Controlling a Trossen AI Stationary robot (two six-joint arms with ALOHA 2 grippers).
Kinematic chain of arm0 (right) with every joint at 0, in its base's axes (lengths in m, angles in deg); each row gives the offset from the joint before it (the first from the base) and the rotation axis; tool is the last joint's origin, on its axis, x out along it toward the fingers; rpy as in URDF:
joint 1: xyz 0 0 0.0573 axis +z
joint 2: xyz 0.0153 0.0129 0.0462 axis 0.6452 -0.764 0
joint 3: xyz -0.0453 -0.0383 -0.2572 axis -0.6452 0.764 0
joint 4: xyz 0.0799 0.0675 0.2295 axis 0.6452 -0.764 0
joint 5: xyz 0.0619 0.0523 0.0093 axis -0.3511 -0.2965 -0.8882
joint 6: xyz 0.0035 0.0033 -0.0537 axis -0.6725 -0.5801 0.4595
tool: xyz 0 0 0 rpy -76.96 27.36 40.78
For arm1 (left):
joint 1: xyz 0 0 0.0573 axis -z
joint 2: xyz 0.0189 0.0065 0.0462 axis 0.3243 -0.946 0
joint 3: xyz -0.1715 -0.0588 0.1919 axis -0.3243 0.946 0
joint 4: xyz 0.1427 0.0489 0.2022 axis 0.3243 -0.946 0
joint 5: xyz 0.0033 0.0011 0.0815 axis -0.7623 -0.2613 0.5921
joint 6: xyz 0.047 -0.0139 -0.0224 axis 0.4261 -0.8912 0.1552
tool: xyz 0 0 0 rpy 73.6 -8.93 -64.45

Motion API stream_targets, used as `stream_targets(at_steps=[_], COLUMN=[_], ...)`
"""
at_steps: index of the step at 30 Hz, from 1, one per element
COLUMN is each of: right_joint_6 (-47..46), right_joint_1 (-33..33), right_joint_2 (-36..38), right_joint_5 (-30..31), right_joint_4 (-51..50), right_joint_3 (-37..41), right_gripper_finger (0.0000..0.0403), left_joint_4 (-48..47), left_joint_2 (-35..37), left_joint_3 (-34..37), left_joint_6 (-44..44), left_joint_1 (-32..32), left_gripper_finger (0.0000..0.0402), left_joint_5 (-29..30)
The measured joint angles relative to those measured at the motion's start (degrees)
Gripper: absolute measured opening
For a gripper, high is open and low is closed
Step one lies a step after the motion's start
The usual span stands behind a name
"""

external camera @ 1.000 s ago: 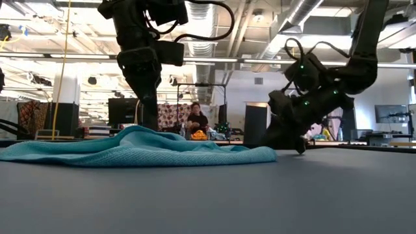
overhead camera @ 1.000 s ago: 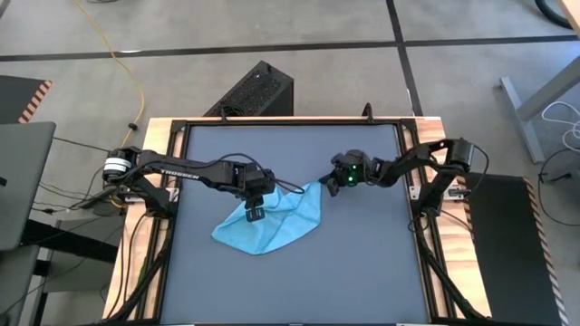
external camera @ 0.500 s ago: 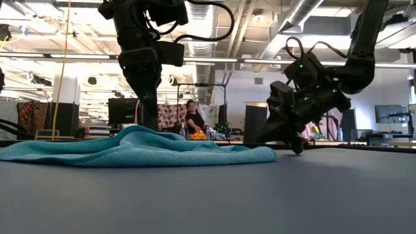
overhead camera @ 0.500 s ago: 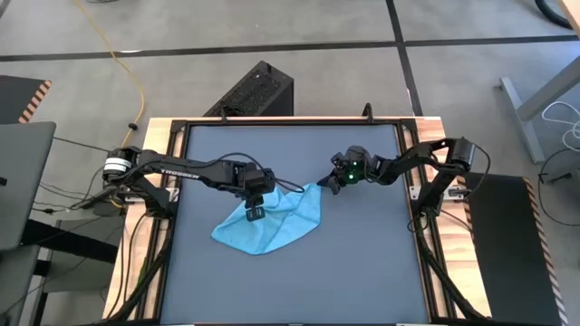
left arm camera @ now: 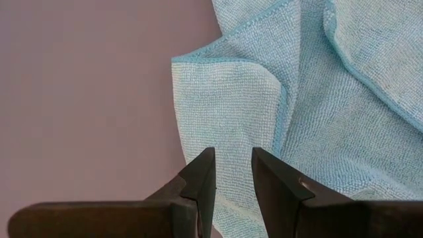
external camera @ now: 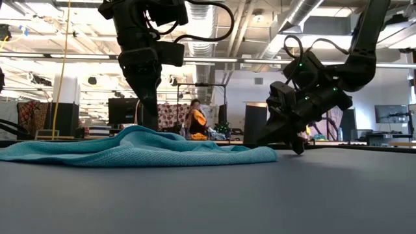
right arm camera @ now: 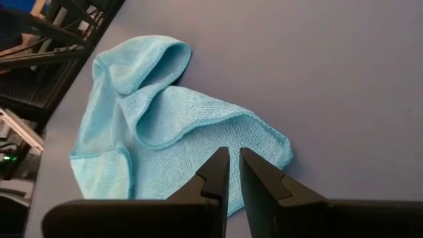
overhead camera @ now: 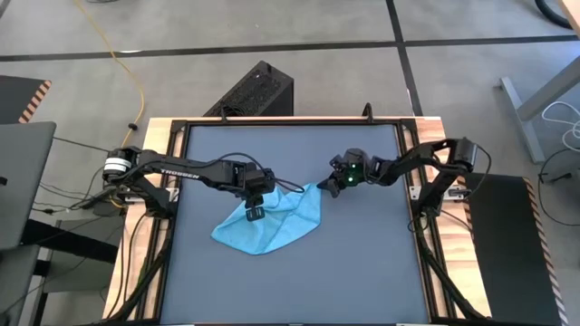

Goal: Roll towel
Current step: Fold the blue microfiber towel

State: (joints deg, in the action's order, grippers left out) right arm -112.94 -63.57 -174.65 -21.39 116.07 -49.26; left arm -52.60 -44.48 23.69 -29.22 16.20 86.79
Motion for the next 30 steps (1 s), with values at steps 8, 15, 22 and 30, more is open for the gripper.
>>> stream_targets(at_steps=[8, 15, 22, 30], right_joint_6=[3.0, 13.0, 9.1, 2.8], right_joint_1=[-2.8, -0.9, 0.1, 0.1], right_joint_2=[0.0, -0.2, -0.3, -0.3], right_joint_5=[-4.8, -4.8, -5.1, -8.2], right_joint_4=[-0.7, 6.0, 11.7, 2.5], right_joint_3=[0.1, 0.3, -1.3, -4.3], right_gripper_finger=[0.0064, 0.0064, 0.0064, 0.0064], left_joint_4=[-0.2, -0.2, -0.3, -0.3], left_joint_2=[0.0, 0.0, 0.0, 0.0], left_joint_3=[0.0, 0.0, 0.0, 0.0], left_joint_6=[0.0, 0.0, -1.3, -2.0], left_joint_1=[0.0, 0.0, 0.0, 0.0], left_gripper_finger=[0.0088, 0.0088, 0.0088, 0.0088], left_joint_5=[0.0, 0.4, 0.4, 0.4])
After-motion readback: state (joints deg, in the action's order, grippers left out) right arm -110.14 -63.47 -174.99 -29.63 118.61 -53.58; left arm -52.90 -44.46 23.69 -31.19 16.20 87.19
